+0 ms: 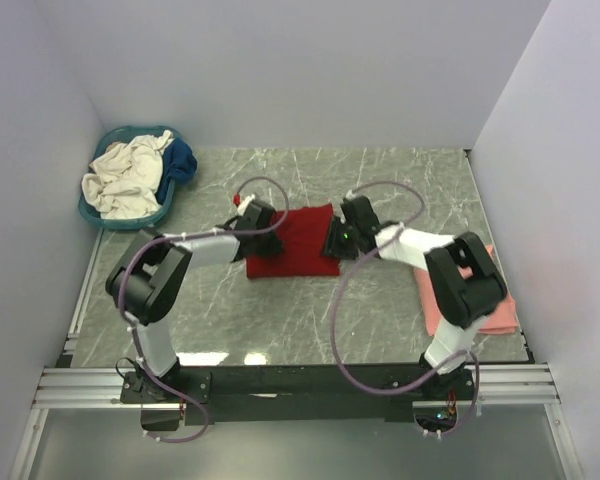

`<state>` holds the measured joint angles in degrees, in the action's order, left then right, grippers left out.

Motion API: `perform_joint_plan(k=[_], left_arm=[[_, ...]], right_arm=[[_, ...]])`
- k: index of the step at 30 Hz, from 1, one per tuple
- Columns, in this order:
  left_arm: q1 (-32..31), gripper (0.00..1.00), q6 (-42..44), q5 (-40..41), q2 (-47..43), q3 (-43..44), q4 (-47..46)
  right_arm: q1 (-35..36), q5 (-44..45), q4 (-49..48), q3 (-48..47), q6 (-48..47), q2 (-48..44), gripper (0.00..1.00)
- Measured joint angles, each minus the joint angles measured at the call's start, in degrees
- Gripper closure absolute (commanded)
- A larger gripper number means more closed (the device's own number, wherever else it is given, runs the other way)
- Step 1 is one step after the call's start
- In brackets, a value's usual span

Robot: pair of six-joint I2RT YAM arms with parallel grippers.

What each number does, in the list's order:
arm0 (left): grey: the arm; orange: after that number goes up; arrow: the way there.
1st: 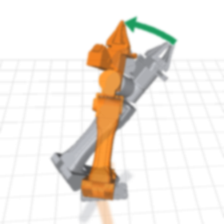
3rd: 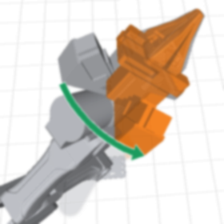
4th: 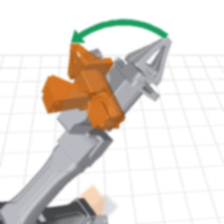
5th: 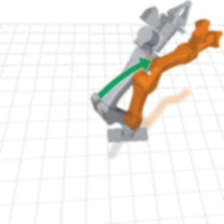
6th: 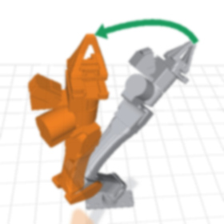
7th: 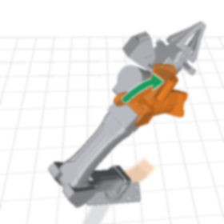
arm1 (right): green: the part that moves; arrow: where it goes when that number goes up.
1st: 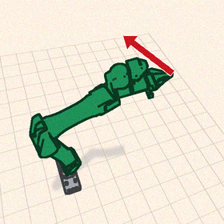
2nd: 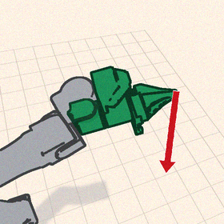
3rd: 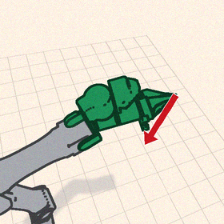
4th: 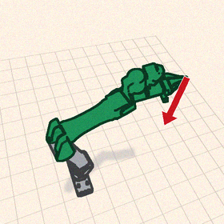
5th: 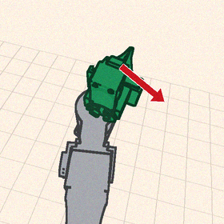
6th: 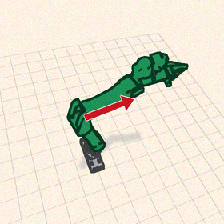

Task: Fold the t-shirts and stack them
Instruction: Fold the tshirt

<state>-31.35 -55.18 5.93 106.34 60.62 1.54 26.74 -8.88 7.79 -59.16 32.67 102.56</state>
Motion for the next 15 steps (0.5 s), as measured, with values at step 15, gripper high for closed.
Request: perform_joint_plan(k=[15], left_arm=[[-13.25, 0.67, -4.5, 1.2, -26.95, -25.27, 1.99]], right_arm=[[6.38, 0.26, 0.24, 26.84, 3.93, -29.86, 0.49]])
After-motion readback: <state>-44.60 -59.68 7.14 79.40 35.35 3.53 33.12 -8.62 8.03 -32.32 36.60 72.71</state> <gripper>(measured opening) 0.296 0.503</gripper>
